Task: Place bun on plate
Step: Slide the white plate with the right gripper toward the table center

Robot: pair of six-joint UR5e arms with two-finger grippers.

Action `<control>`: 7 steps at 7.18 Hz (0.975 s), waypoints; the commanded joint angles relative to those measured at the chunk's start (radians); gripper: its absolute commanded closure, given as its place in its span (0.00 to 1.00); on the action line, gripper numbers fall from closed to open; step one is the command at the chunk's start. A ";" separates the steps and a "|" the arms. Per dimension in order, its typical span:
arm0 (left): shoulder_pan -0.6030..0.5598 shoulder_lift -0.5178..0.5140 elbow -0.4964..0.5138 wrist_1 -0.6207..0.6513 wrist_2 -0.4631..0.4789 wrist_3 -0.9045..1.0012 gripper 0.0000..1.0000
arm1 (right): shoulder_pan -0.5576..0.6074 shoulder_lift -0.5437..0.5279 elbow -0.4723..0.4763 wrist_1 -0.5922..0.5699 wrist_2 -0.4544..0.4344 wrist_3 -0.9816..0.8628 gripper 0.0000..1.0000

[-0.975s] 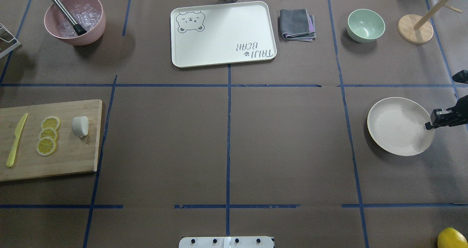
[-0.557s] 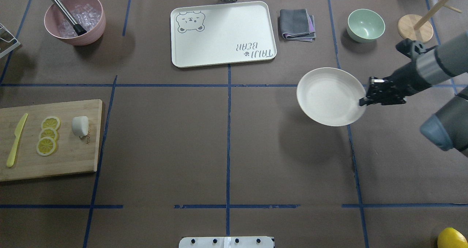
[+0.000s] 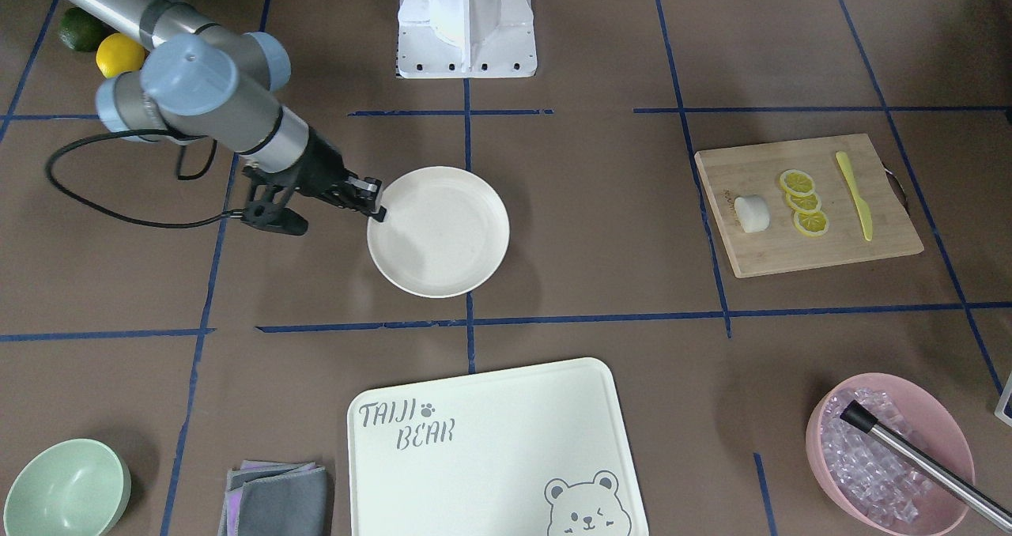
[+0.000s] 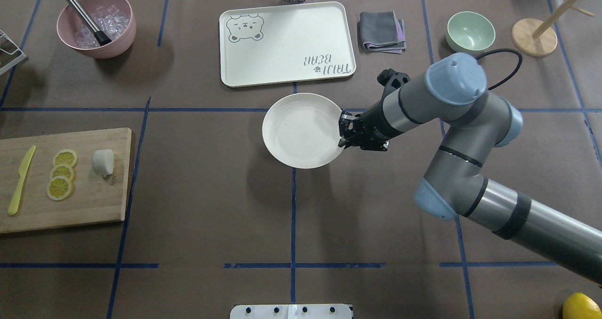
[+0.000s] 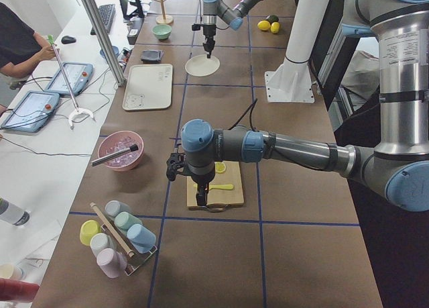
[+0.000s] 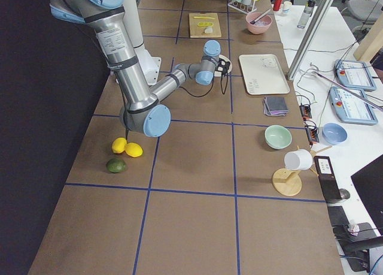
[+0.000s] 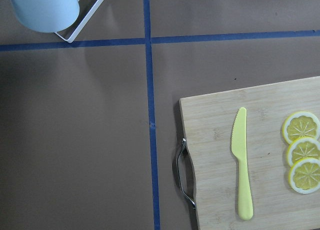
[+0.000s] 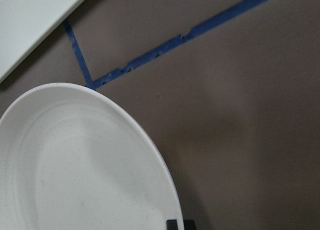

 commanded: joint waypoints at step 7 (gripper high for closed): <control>0.027 0.052 -0.161 -0.012 -0.096 0.000 0.00 | 0.024 -0.025 0.133 -0.220 -0.070 0.011 0.00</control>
